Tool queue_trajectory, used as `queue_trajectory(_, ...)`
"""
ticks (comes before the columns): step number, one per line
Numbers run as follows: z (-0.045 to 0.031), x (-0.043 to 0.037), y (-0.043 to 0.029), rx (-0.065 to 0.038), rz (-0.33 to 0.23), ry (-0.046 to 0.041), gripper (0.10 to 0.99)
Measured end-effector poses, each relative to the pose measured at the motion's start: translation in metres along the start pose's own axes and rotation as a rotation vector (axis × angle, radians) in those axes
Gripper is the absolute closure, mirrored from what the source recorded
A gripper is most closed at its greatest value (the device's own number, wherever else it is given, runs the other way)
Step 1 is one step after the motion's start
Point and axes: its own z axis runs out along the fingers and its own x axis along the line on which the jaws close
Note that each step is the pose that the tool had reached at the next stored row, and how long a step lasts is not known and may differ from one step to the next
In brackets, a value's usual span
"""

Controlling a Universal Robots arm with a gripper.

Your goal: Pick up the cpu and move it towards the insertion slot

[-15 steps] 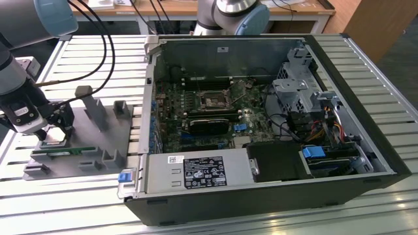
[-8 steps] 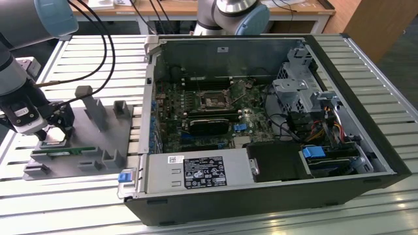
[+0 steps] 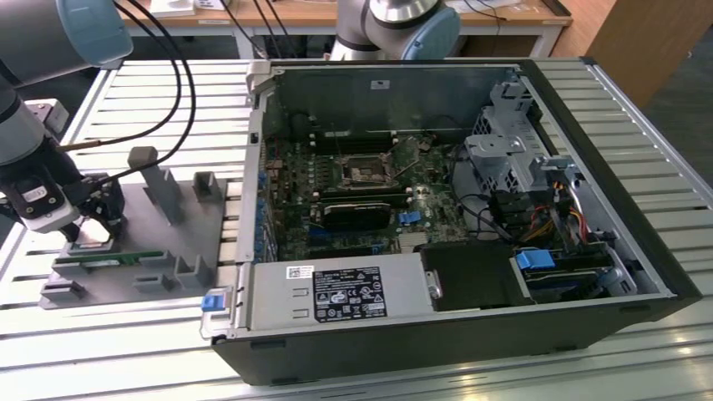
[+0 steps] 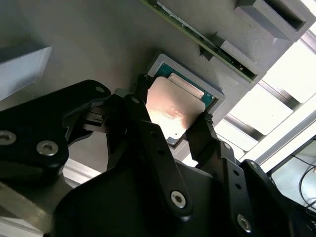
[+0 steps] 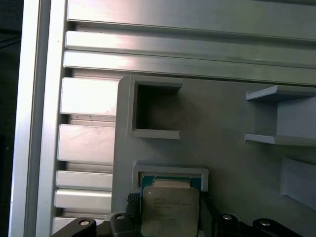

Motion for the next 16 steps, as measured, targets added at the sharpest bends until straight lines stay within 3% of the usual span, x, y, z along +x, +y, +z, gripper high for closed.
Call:
queue_trajectory(1,-0.0003,0.0,0.0,0.0,0.0,-0.0001,0.522)
queue_trajectory(16,-0.0012,-0.0004,-0.0001,-0.003,0.0,0.0,0.522)
